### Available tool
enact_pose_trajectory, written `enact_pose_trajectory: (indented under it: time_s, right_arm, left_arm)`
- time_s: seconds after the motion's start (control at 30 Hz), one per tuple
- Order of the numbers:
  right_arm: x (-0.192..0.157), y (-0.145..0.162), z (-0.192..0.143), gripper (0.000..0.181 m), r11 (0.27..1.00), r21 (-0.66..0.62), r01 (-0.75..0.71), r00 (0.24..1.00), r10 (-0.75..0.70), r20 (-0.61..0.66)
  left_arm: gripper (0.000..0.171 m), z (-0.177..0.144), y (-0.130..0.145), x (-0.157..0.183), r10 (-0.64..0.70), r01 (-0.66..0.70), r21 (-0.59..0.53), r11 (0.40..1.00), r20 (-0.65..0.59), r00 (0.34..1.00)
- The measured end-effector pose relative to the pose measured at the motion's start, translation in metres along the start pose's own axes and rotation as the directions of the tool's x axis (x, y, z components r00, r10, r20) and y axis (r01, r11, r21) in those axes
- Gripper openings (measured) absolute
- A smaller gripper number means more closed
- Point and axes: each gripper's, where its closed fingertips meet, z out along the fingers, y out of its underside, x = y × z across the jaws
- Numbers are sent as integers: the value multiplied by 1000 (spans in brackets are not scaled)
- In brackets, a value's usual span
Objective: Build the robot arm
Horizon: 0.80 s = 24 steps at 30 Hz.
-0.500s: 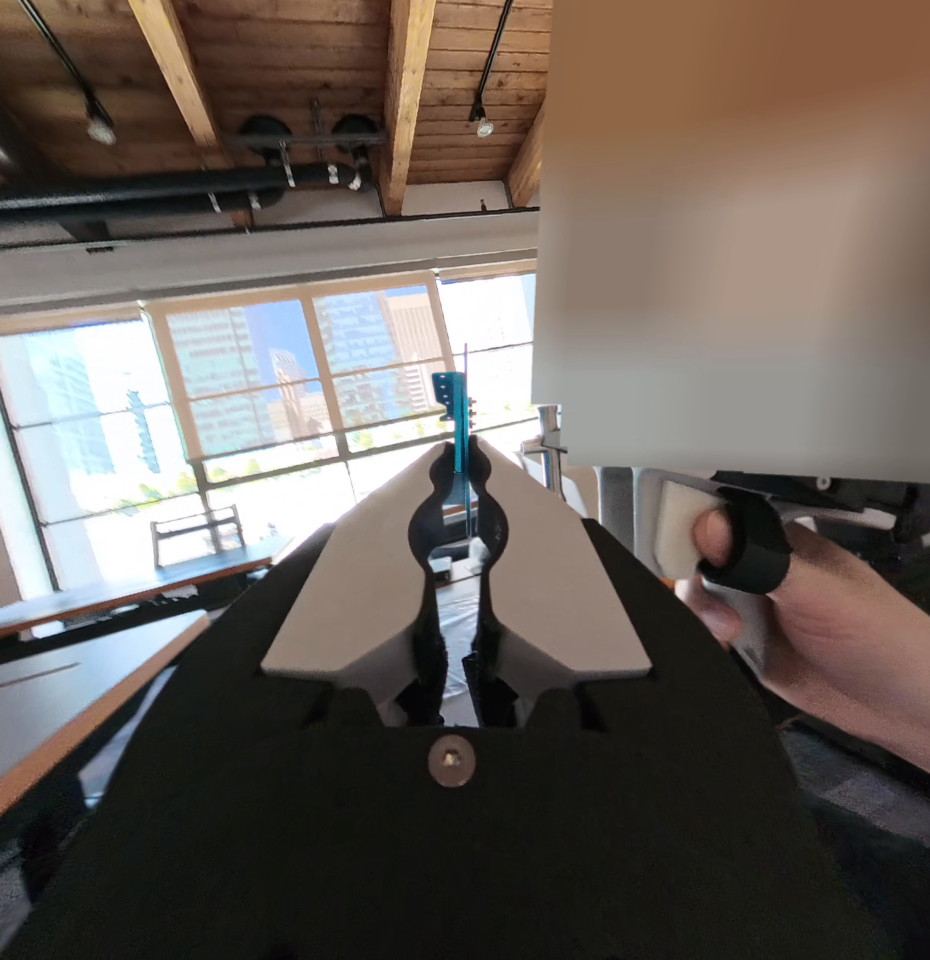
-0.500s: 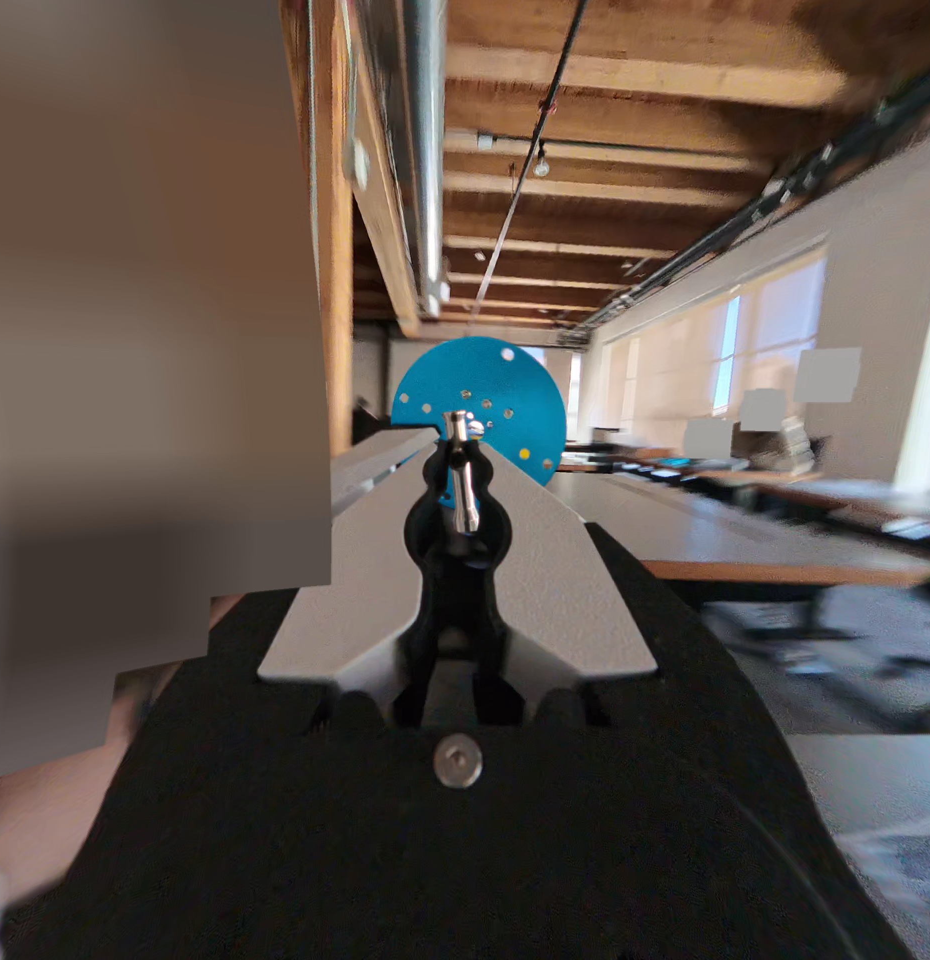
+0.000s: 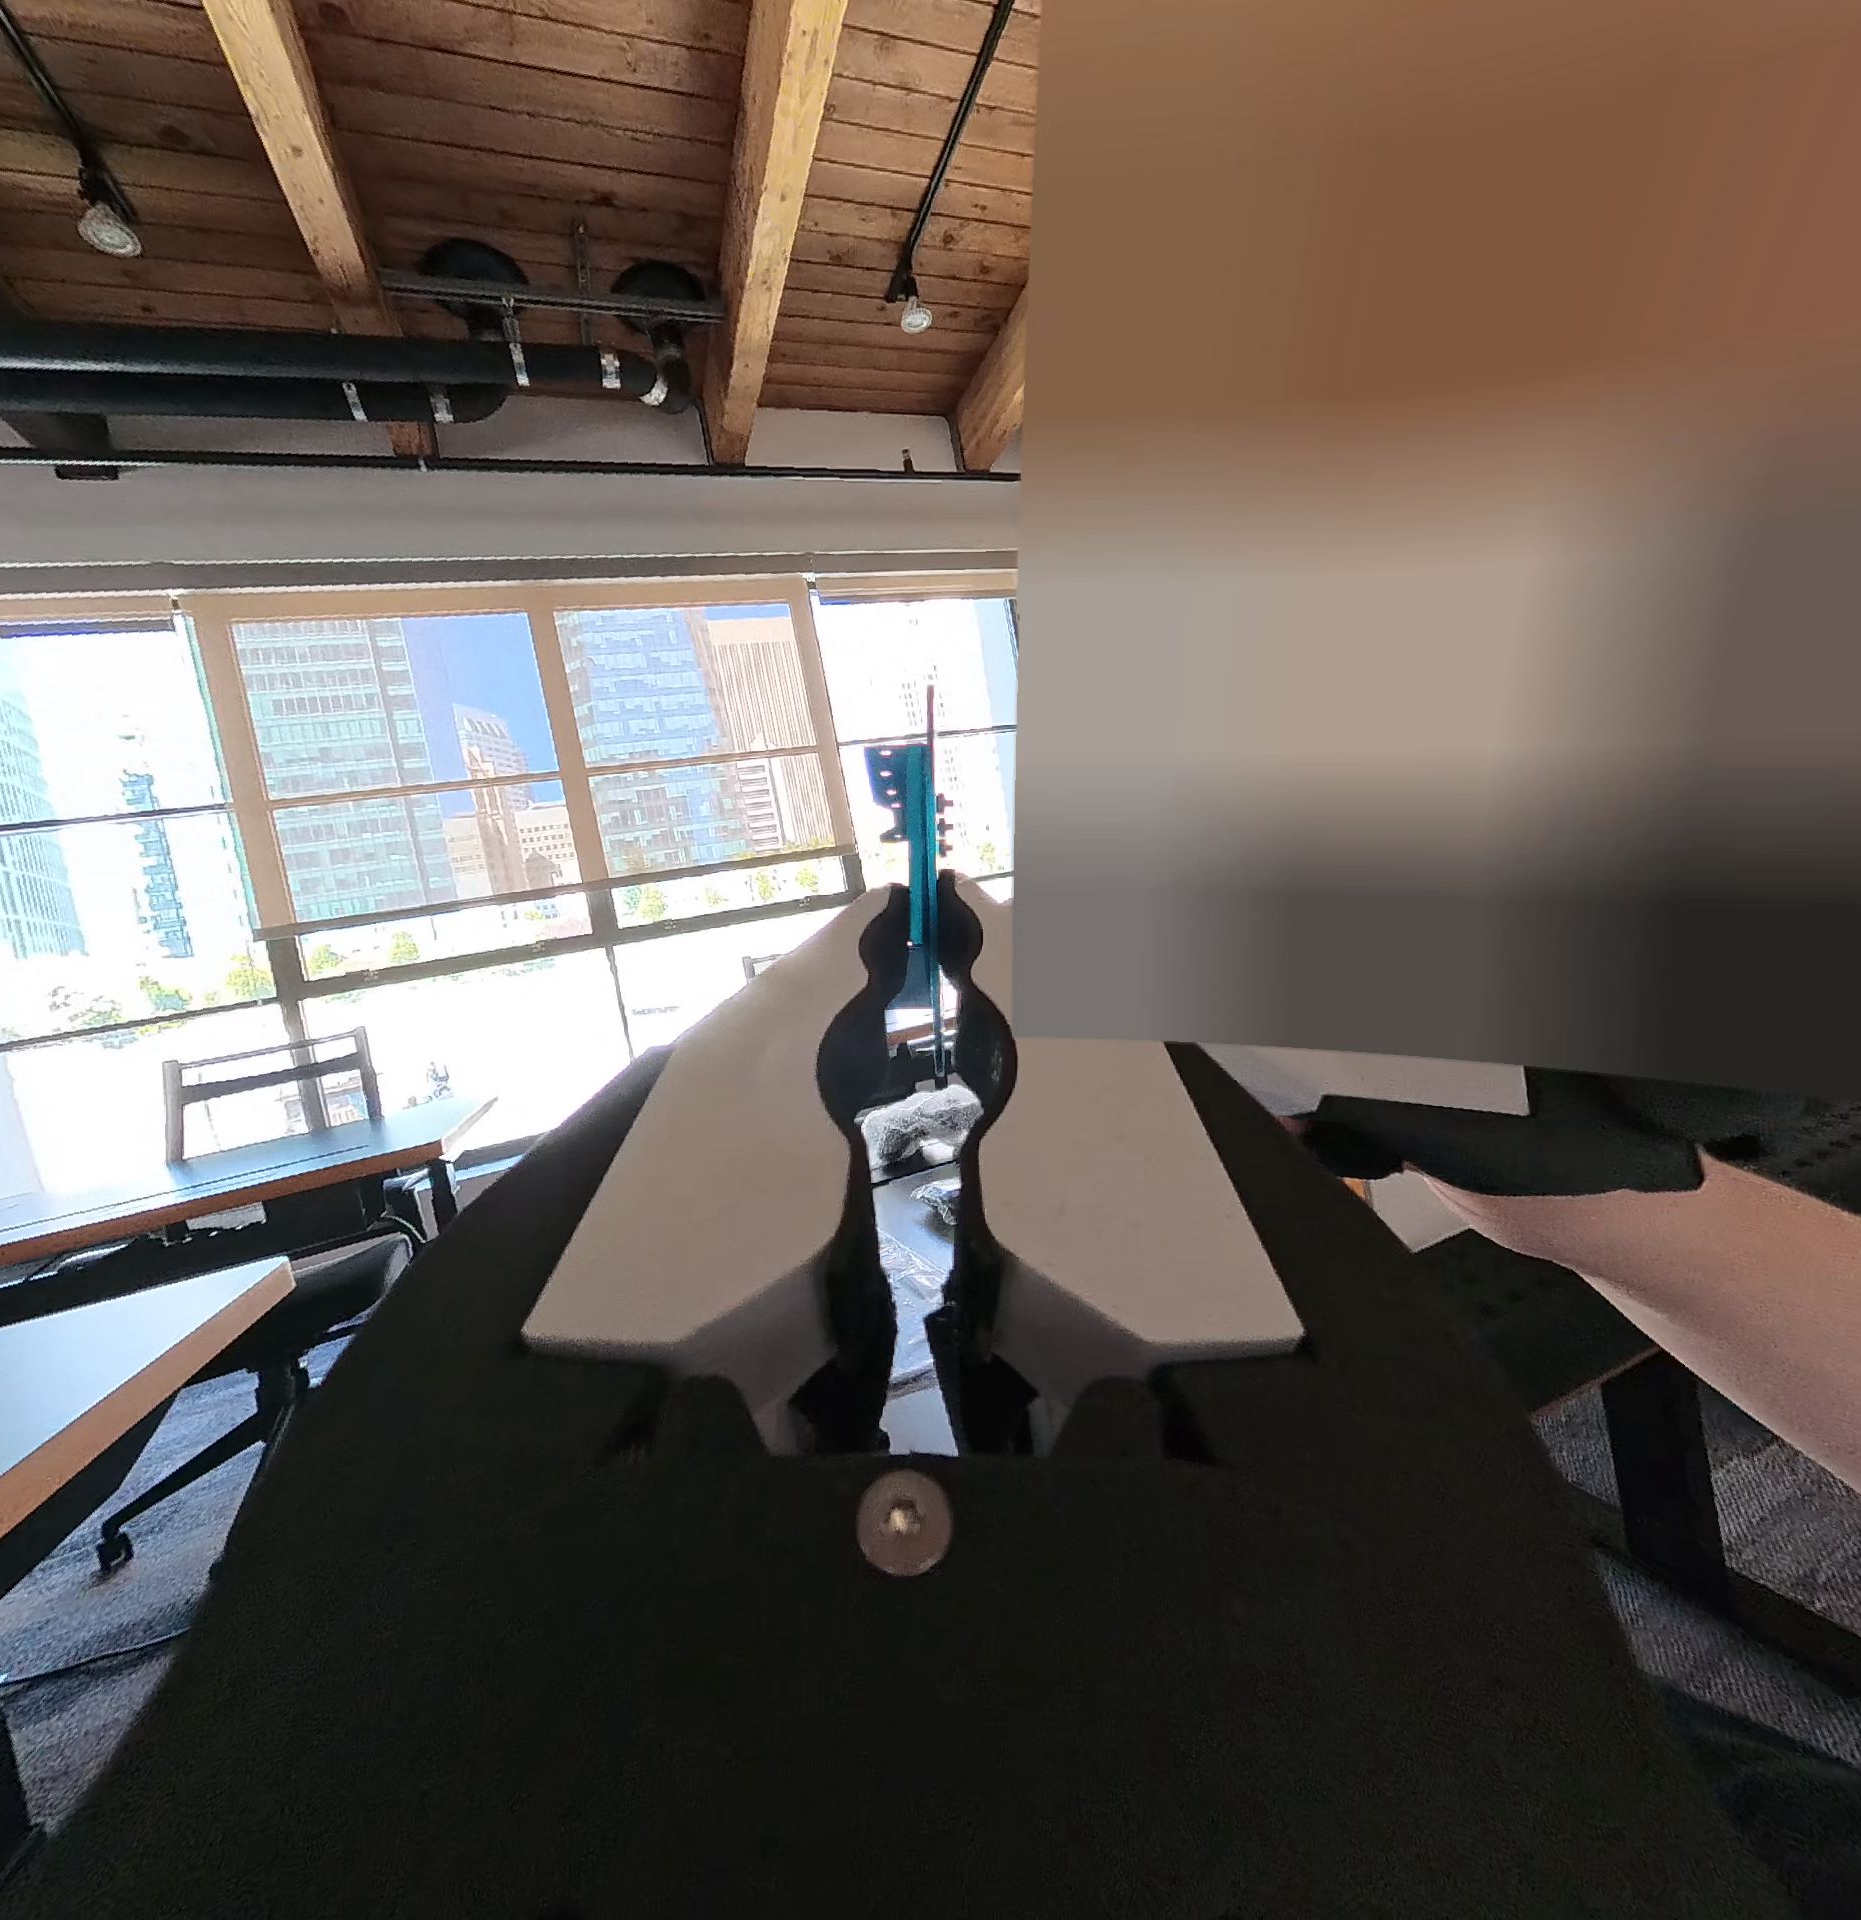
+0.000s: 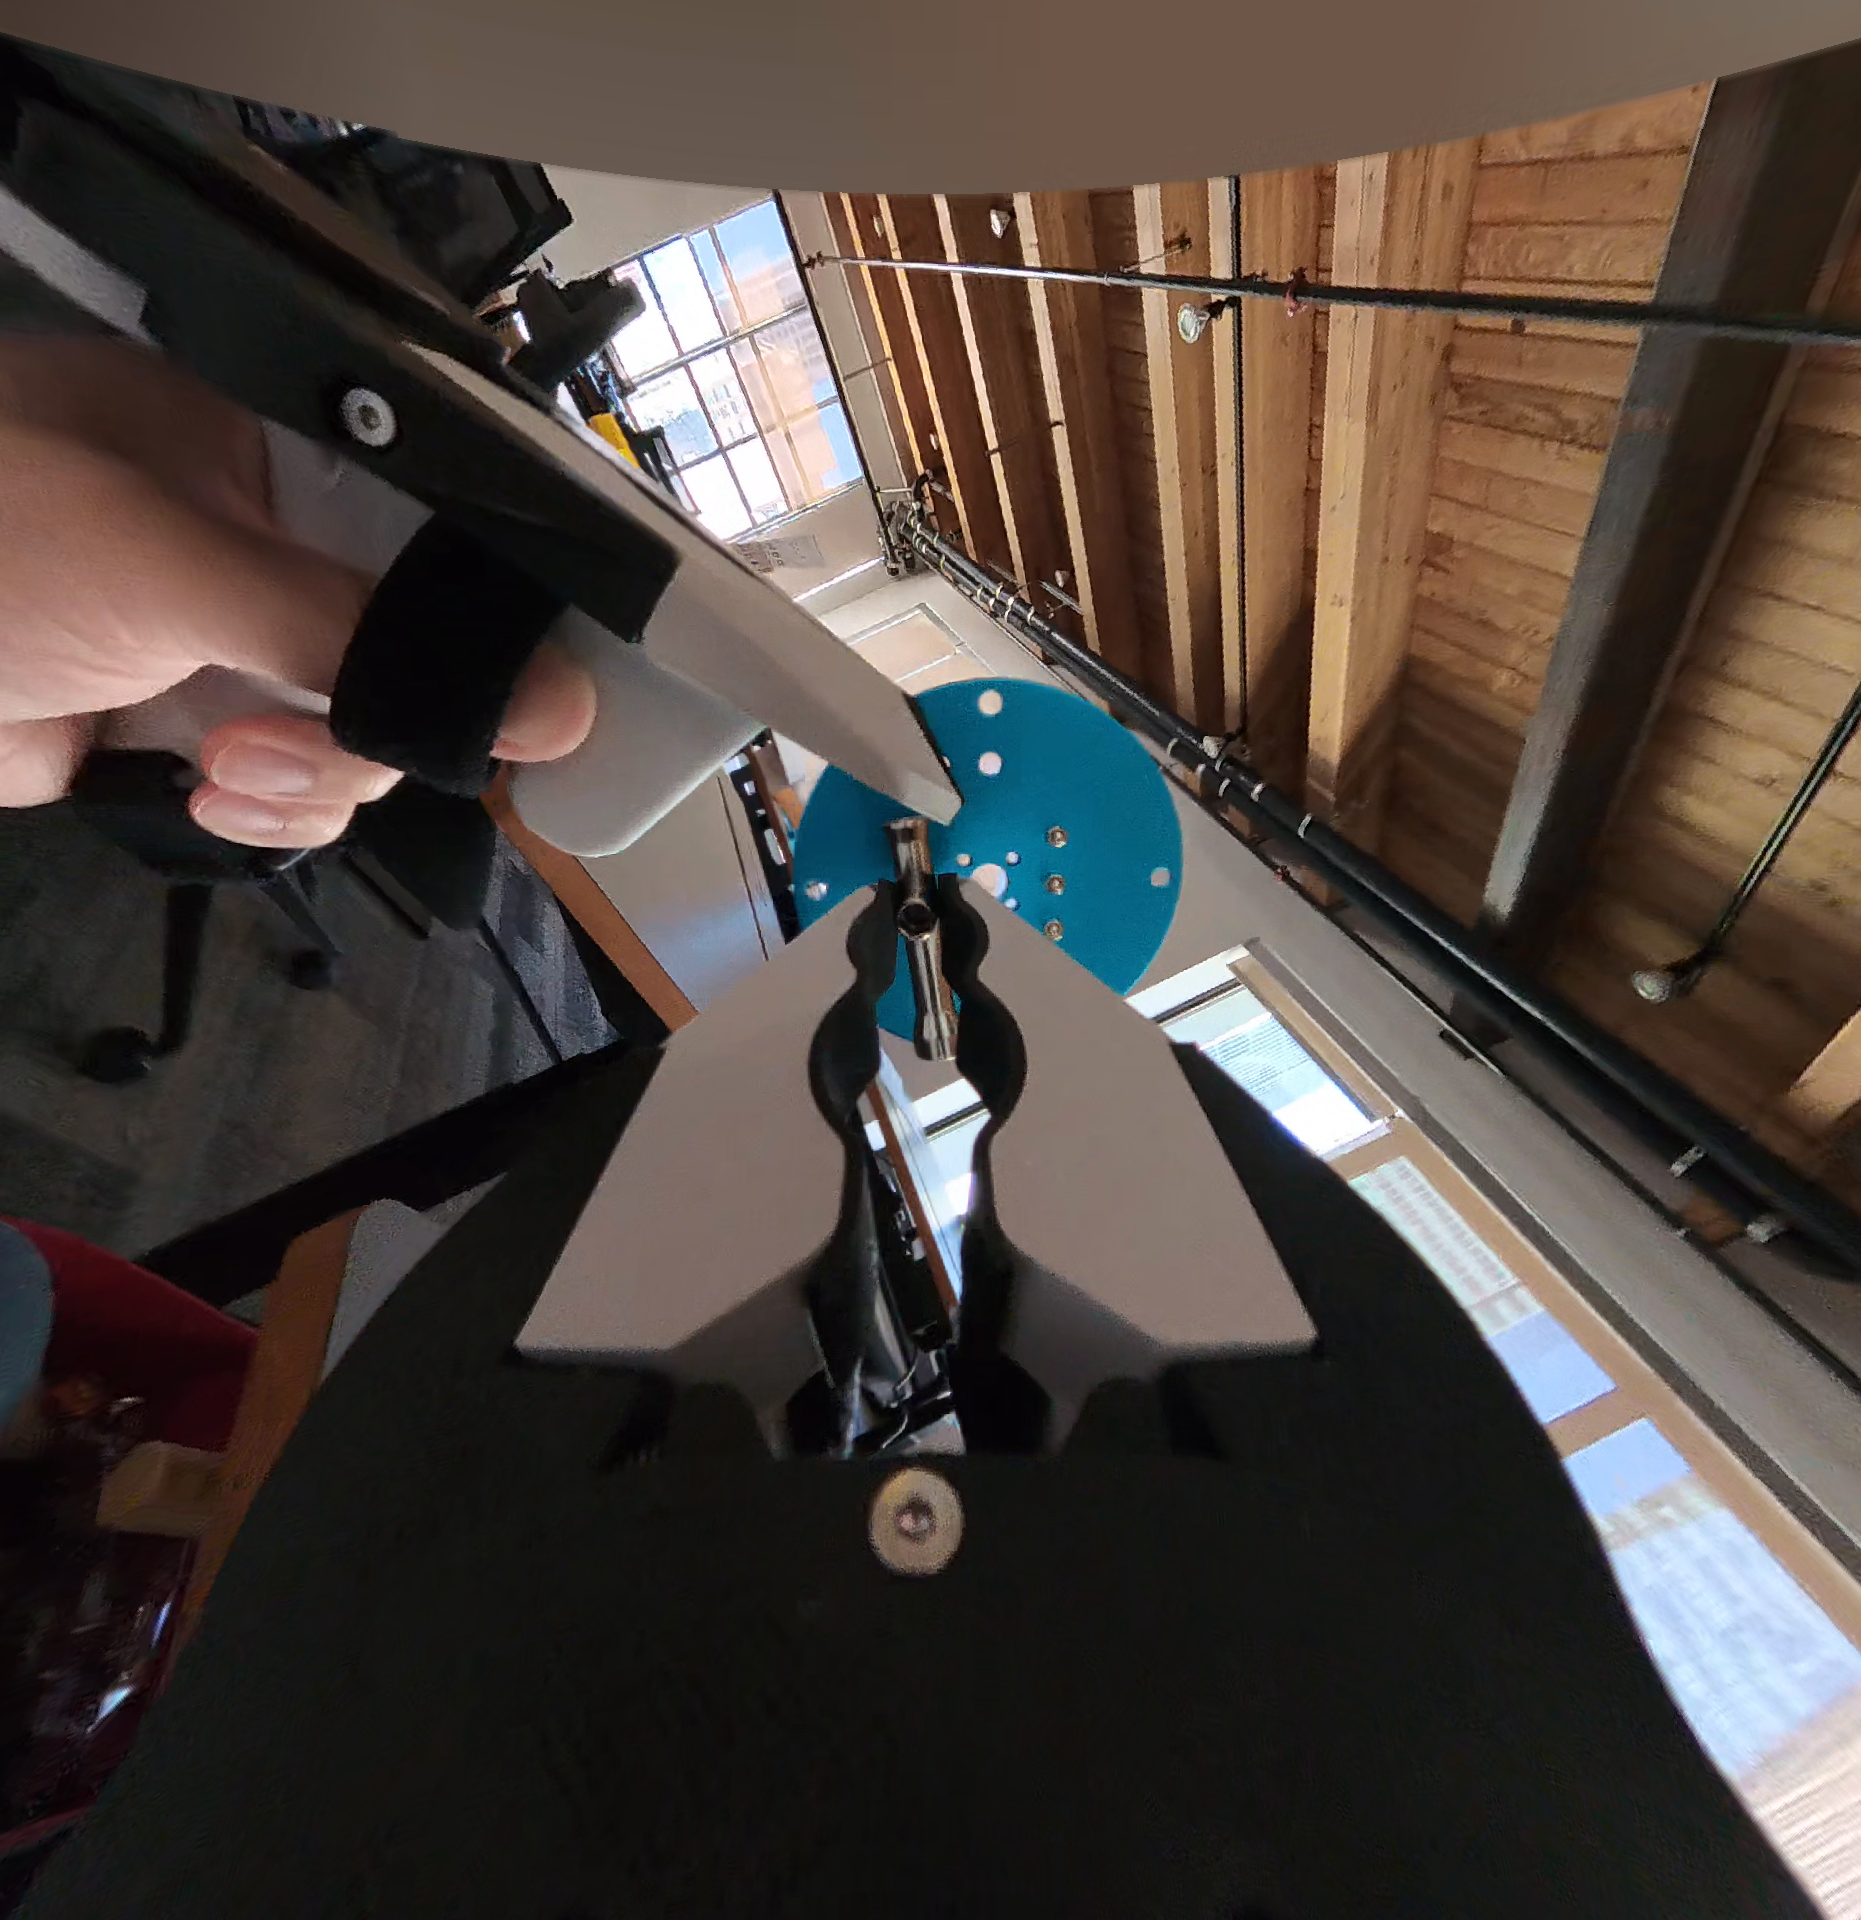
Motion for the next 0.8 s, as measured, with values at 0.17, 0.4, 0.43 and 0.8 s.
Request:
enact_pose_trajectory:
  time_s: [0.17, 0.4, 0.43, 0.8]
  right_arm:
    - [0, 0, 1, 7, 1000, -10, 21, 1000, -21, 2]
    - [0, -2, 4, 7, 998, -31, 51, 999, -51, 5]
    - [1, -2, 5, 7, 998, -40, 39, 999, -39, -4]
    - [3, -1, 1, 6, 994, -71, 79, 995, -83, -55]
  left_arm:
    - [3, -1, 1, 0, -5, 5, 1, 1000, -3, 1000]
    - [3, -5, -4, -1, 32, -33, 35, 999, 15, 999]
    - [3, -6, -6, -1, 46, -47, 46, 998, 27, 999]
    - [2, -3, -6, 4, 100, -101, 16, 995, 48, 994]
